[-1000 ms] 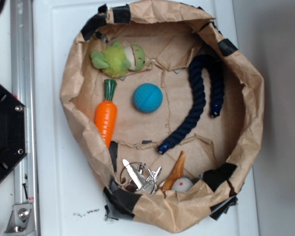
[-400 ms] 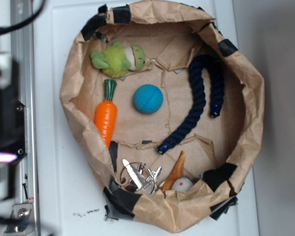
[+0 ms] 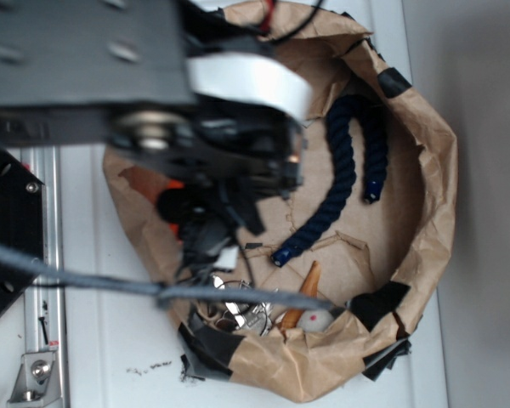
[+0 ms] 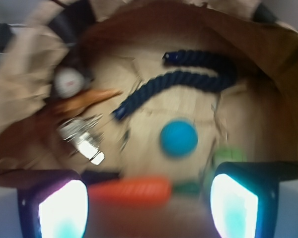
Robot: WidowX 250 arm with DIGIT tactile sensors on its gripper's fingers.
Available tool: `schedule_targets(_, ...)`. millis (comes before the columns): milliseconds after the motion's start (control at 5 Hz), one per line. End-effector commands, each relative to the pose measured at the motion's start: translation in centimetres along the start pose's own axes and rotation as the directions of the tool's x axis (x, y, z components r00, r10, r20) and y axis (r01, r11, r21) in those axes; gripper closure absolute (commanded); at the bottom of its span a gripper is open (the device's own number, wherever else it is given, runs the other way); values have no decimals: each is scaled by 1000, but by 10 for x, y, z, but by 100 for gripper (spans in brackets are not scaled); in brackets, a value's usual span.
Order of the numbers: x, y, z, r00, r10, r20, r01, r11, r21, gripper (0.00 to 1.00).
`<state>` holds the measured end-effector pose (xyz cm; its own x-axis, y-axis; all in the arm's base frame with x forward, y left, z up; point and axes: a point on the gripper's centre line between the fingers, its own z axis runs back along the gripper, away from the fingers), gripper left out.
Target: Grab the blue ball.
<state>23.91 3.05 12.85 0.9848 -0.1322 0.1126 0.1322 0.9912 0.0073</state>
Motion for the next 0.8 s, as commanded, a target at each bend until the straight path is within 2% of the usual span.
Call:
schedule_targets(0,14,6,-73,962,-264,-73,269,960,76,0)
schedule_targets(200,20,3,-84,940,-336,-54,337,941,27,0)
schedule_targets(400,19,2,-84,936,-348,-54,349,937,0,100)
schedule_targets(600,17,5,-78,935,-348,-69,350,937,15,100)
